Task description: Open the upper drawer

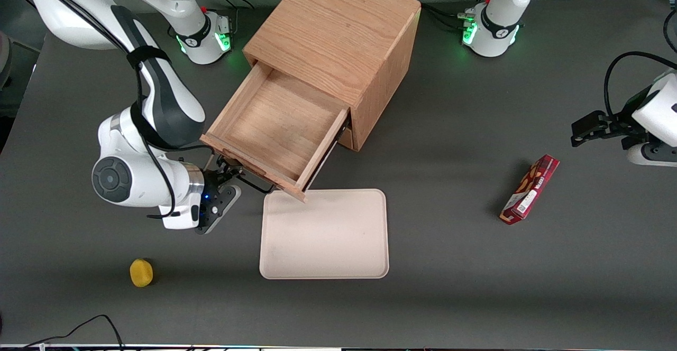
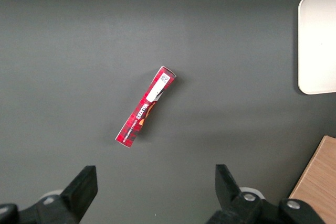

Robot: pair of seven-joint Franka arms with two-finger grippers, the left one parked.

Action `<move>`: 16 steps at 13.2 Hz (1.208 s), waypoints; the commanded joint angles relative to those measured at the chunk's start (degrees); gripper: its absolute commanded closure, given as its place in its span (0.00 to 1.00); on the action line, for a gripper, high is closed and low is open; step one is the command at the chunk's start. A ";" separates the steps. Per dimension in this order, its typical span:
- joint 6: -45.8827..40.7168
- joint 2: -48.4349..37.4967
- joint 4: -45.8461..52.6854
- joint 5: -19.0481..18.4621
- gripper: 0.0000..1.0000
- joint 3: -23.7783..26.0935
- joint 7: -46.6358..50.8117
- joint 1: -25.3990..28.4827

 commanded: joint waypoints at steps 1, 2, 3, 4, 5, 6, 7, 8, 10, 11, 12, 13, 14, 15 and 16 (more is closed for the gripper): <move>-1.09 1.64 3.33 -1.70 0.00 -0.88 -0.94 0.45; -1.09 1.64 3.33 -1.61 0.00 -0.88 -0.86 0.54; -1.17 1.03 3.24 -1.52 0.00 -0.79 -0.42 0.62; -1.96 0.15 3.33 -1.35 0.00 -0.62 0.02 0.80; -3.27 -0.90 3.68 -1.00 0.00 -0.27 0.46 0.80; -3.81 -2.30 3.68 -0.82 0.00 -0.09 0.55 0.80; -5.12 -3.80 3.68 -0.21 0.00 0.00 0.64 0.89; -6.70 -5.20 4.03 0.58 0.00 0.00 0.73 0.89; -10.47 -7.76 5.86 0.76 0.00 0.44 0.73 0.89; -12.84 -8.81 7.96 0.76 0.00 0.87 0.73 0.98; -15.21 -9.43 9.90 0.85 0.00 0.97 0.73 0.98; -17.50 -10.22 11.75 0.76 0.00 0.97 0.73 0.98; -18.83 -11.36 12.72 0.76 0.00 0.97 0.81 1.06; -19.10 -13.46 12.82 0.76 0.00 1.05 2.38 1.15; -19.11 -15.05 12.73 0.76 0.00 1.14 5.88 1.24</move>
